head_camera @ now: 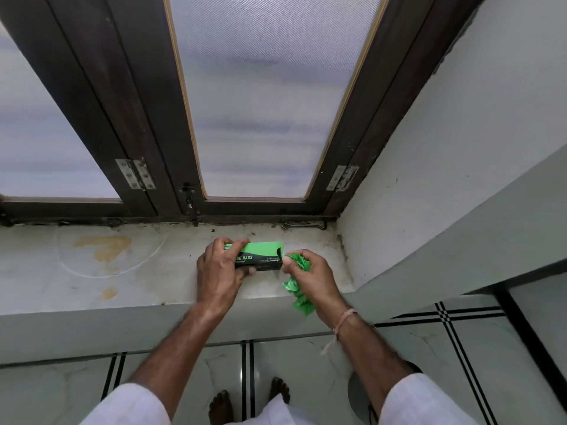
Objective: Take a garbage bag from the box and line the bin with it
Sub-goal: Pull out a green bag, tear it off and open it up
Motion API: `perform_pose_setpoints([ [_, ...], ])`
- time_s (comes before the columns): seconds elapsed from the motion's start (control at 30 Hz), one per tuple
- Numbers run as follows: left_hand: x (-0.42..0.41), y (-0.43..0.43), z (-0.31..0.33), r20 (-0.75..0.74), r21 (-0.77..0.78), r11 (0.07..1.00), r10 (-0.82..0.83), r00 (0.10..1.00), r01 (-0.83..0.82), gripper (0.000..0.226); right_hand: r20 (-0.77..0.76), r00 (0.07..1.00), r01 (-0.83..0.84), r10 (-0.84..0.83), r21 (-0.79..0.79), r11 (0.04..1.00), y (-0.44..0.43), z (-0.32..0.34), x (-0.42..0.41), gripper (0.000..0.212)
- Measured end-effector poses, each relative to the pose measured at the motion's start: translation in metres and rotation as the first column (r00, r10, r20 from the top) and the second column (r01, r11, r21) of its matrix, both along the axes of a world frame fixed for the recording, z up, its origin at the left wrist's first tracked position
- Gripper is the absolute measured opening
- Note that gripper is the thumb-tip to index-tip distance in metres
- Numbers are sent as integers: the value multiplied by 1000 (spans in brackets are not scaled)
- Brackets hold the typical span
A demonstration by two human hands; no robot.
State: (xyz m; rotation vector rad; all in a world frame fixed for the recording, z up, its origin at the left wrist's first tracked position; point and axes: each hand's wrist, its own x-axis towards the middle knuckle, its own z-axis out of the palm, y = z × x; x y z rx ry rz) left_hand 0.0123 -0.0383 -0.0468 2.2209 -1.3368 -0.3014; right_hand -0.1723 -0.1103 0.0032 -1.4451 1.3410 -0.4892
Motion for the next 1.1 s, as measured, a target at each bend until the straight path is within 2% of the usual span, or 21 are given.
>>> perform_pose_setpoints([
  [0.1, 0, -1, 7, 71, 54, 998, -19, 997, 15, 72, 26, 999, 35, -35, 0, 999, 5, 5, -1, 22],
  [0.17, -8, 6, 18, 133, -5, 1000, 4, 991, -3, 70, 102, 991, 81, -84, 33, 996, 8, 10, -5, 25],
  [0.2, -17, 10, 27, 96, -73, 997, 21, 995, -14, 63, 145, 983, 100, -109, 68, 993, 10, 13, -7, 27],
  [0.23, -28, 15, 39, -16, -140, 990, 2, 1000, -4, 54, 196, 972, 107, -127, 113, 988, 12, 16, -9, 29],
  [0.27, -40, 20, 50, -190, -165, 986, -53, 980, 21, 50, 261, 955, 99, -140, 164, 982, 15, 17, -10, 32],
  [0.33, -63, 26, 67, -552, -128, 986, -157, 819, 102, 57, 405, 897, 64, -175, 273, 960, 23, 20, -9, 39],
  [0.37, -72, 28, 70, -660, -115, 985, -170, 731, 126, 57, 462, 865, 47, -198, 317, 947, 28, 22, -9, 42],
  [0.5, -87, 35, 63, -827, -157, 987, -110, 552, -39, 23, 521, 795, 100, -311, 394, 914, 50, 29, -29, 38],
  [0.6, -99, 47, 69, -910, -110, 989, -60, 410, -100, 24, 462, 847, 99, -264, 349, 932, 67, 31, -66, 31],
  [0.67, -110, 55, 73, -933, -73, 988, -19, 359, -138, 28, 443, 869, 79, -222, 318, 945, 74, 31, -90, 22],
  [0.77, -135, 69, 67, -924, -10, 977, 73, 375, -215, 26, 476, 845, 101, -246, 310, 945, 81, 31, -129, 15],
  [0.83, -160, 81, 59, -891, 23, 974, 122, 436, -224, 32, 481, 835, 120, -269, 317, 941, 84, 27, -158, 12],
  [0.87, -172, 87, 53, -848, 24, 978, 131, 514, -208, 49, 476, 837, 121, -269, 318, 940, 85, 25, -170, 11],
  [0.93, -224, 102, 43, -627, -32, 987, 103, 772, -157, 88, 481, 844, 88, -237, 312, 946, 87, 18, -216, 14],
  [0.97, -248, 107, 40, -516, -97, 988, 53, 855, -120, 97, 481, 850, 67, -217, 310, 948, 87, 16, -235, 17],
  [1.0, -280, 111, 42, -464, -137, 989, -20, 886, -50, 101, 474, 860, 42, -190, 305, 951, 89, 16, -258, 17],
  [1.03, -307, 112, 44, -492, -140, 990, -96, 865, 30, 104, 472, 868, 9, -154, 296, 955, 89, 16, -277, 13],
  [1.1, -368, 117, 55, -685, -94, 984, -176, 707, 154, 96, 468, 879, -53, -91, 284, 957, 91, 22, -320, 5],
])
